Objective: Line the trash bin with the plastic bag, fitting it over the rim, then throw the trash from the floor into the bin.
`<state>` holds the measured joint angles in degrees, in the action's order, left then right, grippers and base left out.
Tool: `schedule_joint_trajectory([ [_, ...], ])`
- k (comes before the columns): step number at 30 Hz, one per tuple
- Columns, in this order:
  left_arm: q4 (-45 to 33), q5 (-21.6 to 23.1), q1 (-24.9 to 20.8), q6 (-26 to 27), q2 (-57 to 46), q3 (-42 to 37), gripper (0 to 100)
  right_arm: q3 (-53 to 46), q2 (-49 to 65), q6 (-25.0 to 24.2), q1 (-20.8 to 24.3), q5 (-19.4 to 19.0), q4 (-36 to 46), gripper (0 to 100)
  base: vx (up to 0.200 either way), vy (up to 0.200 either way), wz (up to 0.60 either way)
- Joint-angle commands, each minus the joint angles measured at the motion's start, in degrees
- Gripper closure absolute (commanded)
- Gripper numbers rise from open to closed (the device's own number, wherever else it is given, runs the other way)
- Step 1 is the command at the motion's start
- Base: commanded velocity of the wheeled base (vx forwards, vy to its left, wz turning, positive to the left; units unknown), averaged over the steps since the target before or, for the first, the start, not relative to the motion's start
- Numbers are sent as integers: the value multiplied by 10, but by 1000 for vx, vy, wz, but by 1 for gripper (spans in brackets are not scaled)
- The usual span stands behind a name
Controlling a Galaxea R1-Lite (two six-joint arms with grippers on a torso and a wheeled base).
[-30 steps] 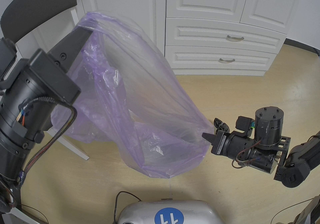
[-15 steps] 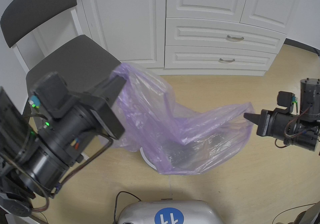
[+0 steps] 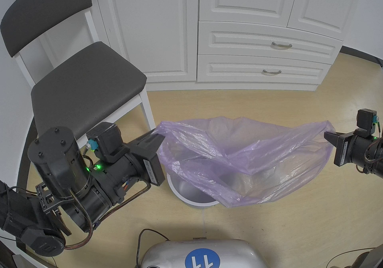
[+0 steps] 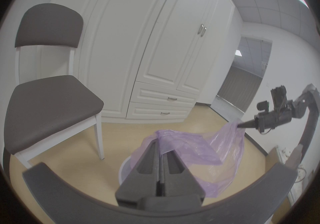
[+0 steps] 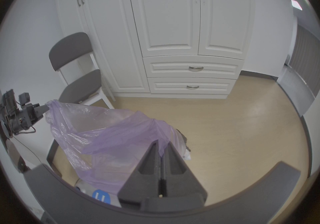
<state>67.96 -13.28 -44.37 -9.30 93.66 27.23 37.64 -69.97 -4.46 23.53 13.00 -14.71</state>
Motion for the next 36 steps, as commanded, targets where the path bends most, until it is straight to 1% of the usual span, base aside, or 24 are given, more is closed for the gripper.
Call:
schedule_joint_trajectory([
  [1, 0, 26, 30, 18, 9, -23, 100, -13, 3, 16, -6, 19, -1, 100, 0, 0, 0],
  [2, 0, 38, 46, 27, 13, -27, 100, -18, 4, 27, -9, 30, -1, 100, 0, 0, 0],
  [4, -4, 42, 64, 37, 13, -29, 100, -26, 5, 44, -10, 40, -1, 100, 0, 0, 0],
  [5, -4, 42, 64, 37, 13, -29, 100, -26, 5, 44, -10, 40, -1, 100, 0, 0, 0],
  [6, -5, 42, 78, 49, 13, -31, 100, -38, 10, 69, -19, 46, -1, 100, 0, 0, 0],
  [7, -5, 43, 81, 52, 13, -31, 100, -42, 12, 75, -21, 47, -1, 100, 0, 0, 0],
  [9, -5, 43, 95, 70, 13, -36, 100, -57, 18, 108, -28, 47, -3, 100, 0, 0, 0],
  [11, -4, 43, 101, 82, 13, -41, 100, -63, 23, 123, -33, 47, -2, 100, 0, 0, 0],
  [19, -4, 43, 119, 92, 13, -45, 100, -73, 24, 145, -47, 55, -2, 100, 0, 0, 0],
  [20, -4, 48, 129, 92, 15, -45, 100, -80, 25, 161, -52, 55, -2, 100, 0, 0, 0],
  [23, -4, 56, 137, 92, 17, -45, 100, -87, 22, 173, -60, 55, -2, 100, 0, 0, 0],
  [27, -2, 57, 140, 92, 17, -45, 100, -87, 19, 174, -63, 55, -3, 100, 0, 0, 0],
  [34, 6, 59, 131, 94, 16, -46, 100, -87, 17, 173, -53, 47, -11, 100, 0, 0, 0],
  [36, 6, 59, 110, 93, 15, -50, 100, -100, 16, 173, -38, 32, -38, 100, 0, 0, 0],
])
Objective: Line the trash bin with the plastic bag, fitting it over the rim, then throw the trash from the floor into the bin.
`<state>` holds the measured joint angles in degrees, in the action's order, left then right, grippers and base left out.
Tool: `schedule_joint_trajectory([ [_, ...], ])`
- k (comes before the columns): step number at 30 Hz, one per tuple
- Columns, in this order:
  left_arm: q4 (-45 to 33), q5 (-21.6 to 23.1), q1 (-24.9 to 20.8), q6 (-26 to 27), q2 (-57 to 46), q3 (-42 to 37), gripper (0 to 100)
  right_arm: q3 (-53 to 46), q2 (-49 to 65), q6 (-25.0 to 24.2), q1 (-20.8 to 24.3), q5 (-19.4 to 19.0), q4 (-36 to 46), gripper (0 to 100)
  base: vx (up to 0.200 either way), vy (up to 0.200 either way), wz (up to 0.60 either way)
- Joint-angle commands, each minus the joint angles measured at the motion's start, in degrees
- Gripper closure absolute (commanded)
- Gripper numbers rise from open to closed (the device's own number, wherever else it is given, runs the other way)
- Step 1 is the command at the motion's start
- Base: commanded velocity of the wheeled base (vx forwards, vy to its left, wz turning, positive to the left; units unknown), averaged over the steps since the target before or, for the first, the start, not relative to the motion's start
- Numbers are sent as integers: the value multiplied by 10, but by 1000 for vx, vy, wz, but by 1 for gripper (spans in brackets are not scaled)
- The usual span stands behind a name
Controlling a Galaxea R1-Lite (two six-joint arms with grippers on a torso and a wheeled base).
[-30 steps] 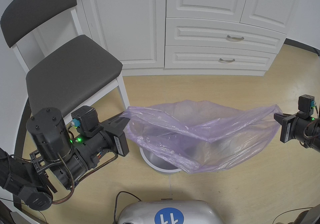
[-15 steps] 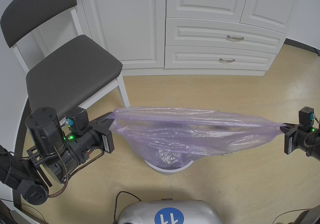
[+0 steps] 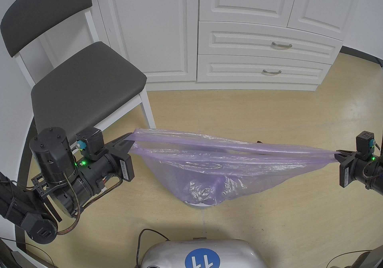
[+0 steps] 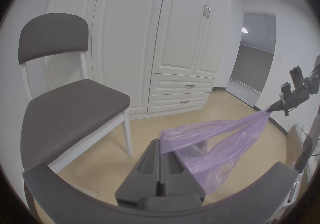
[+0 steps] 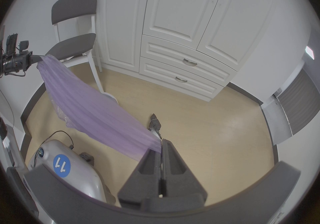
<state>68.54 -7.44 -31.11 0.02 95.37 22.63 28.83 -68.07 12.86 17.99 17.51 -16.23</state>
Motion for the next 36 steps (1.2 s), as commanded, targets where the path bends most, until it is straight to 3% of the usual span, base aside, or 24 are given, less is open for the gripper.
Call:
schedule_joint_trajectory([
  [1, 1, 1, -26, 0, -2, -5, 100, -15, -3, 1, 20, -17, -28, 100, 0, 0, 0],
  [7, 27, 0, -103, 0, -2, -35, 100, -68, -2, 29, 35, -106, -143, 100, 0, 0, 0],
  [12, 78, 1, -132, -1, 16, -45, 100, -69, -15, 24, 45, -129, -159, 100, 0, 0, 0],
  [17, 172, -1, -156, -6, 67, -48, 100, -76, -43, -19, 95, -145, -206, 100, 0, 0, 0],
  [19, 175, -1, -156, -6, 68, -48, 100, -76, -44, -21, 96, -146, -209, 100, 0, 0, 0],
  [21, 194, -1, -176, -9, 98, -42, 100, -91, -49, -52, 127, -179, -268, 100, 0, 0, 0],
  [25, 194, -5, -216, -47, 128, -8, 100, -105, -38, -57, 159, -221, -286, 100, 0, 0, 0],
  [29, 193, -6, -226, -92, 136, 29, 100, -122, -21, -56, 183, -259, -286, 100, 0, 0, 0],
  [36, 193, -1, -234, -151, 142, 54, 100, -118, -66, -60, 202, -267, -287, 100, 0, 0, 0],
])
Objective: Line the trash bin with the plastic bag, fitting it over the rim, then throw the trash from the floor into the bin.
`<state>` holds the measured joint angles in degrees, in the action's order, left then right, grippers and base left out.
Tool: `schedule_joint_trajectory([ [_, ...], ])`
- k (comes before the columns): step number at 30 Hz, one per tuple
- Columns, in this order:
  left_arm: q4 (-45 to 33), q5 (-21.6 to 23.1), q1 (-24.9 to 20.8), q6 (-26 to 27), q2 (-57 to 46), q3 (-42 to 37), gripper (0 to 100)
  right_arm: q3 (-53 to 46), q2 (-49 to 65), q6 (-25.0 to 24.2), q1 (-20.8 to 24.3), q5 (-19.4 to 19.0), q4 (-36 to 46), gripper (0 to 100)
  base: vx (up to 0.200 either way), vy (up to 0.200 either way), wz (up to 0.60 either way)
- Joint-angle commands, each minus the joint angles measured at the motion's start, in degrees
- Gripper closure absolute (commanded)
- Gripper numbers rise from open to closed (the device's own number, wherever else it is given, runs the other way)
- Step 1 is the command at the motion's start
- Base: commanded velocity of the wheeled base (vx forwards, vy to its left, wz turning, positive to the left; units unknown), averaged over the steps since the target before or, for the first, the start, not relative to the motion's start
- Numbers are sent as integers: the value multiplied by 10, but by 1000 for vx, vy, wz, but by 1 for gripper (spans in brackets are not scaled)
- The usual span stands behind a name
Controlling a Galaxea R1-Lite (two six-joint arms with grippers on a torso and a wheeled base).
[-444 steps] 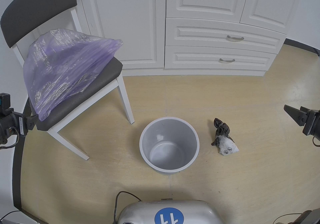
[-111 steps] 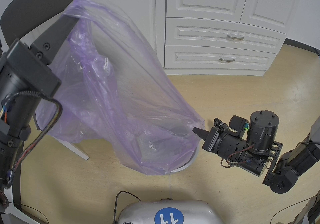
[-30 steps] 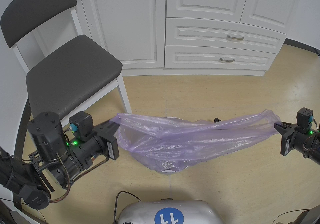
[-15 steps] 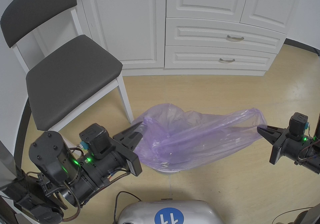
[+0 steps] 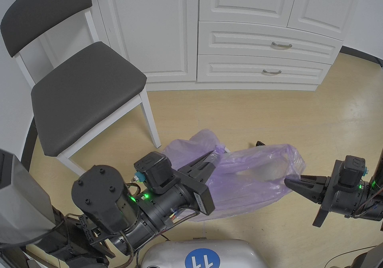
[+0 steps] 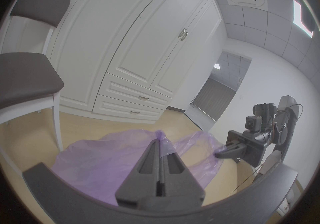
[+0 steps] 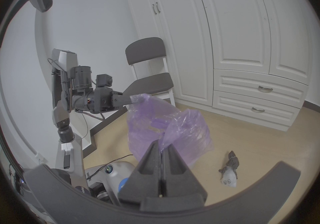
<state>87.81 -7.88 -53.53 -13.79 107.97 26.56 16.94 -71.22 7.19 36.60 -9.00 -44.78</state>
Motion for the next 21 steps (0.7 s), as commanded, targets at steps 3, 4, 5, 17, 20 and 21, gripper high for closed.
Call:
schedule_joint_trajectory([
  [3, 0, 3, -14, -14, 36, 20, 100, 2, -63, -14, 18, -3, -4, 100, 0, 0, 0],
  [4, 0, 3, -13, -14, 41, 23, 100, 2, -70, -21, 21, -3, -8, 100, 0, 0, 0],
  [5, 0, 3, -13, -15, 48, 25, 100, 3, -77, -31, 21, -3, -12, 100, 0, 0, 0],
  [17, -1, 6, 8, -53, 98, 60, 100, 17, -229, -144, 15, 2, -152, 100, 0, 0, 0],
  [20, -1, 7, 11, -53, 122, 71, 100, 17, -291, -162, 15, 6, -221, 100, 0, 0, 0],
  [21, 0, 7, 13, -53, 130, 76, 100, 17, -304, -164, 15, 9, -240, 100, 0, 0, 0],
])
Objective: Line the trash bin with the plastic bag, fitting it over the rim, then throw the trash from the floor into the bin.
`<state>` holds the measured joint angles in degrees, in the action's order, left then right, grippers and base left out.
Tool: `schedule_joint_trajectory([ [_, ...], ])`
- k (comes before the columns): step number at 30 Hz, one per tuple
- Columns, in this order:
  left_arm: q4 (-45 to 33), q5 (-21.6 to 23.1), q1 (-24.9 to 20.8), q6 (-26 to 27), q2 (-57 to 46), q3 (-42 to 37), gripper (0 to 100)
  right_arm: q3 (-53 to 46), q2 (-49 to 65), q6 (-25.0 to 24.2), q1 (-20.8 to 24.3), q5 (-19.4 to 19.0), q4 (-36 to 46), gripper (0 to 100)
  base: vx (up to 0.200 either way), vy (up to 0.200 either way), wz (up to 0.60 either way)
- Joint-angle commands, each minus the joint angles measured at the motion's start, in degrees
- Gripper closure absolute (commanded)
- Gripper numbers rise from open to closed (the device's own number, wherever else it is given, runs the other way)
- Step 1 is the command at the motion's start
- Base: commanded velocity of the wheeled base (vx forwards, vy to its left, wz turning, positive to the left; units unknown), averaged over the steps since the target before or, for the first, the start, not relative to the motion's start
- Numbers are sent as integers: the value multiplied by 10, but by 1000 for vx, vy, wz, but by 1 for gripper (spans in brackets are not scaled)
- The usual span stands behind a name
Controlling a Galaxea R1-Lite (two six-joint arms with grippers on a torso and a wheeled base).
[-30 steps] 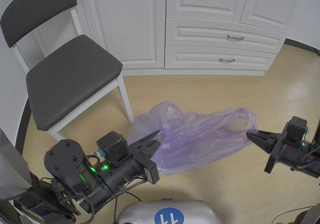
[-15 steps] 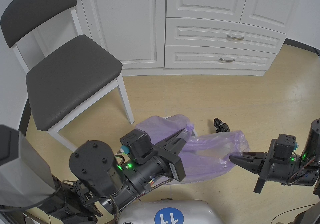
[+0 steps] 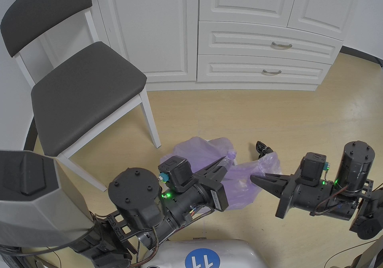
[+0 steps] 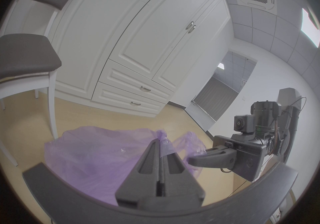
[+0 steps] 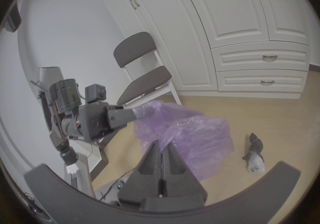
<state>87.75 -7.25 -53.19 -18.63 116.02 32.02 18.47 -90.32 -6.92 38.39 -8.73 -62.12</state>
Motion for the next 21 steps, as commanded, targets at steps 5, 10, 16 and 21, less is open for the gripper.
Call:
schedule_joint_trajectory([
  [5, 1, 7, 25, -9, 83, 41, 100, 1, -179, -52, -3, 23, -155, 100, 0, 0, 0],
  [10, 1, 21, 37, -38, 105, 56, 100, 3, -224, -63, -11, 24, -193, 100, 0, 0, 0],
  [16, 1, 40, 53, -86, 130, 81, 100, 10, -239, -63, -32, 23, -197, 100, 0, 0, 0],
  [21, 1, 41, 59, -94, 146, 100, 100, 20, -253, -63, -53, 23, -198, 100, 0, 0, 0],
])
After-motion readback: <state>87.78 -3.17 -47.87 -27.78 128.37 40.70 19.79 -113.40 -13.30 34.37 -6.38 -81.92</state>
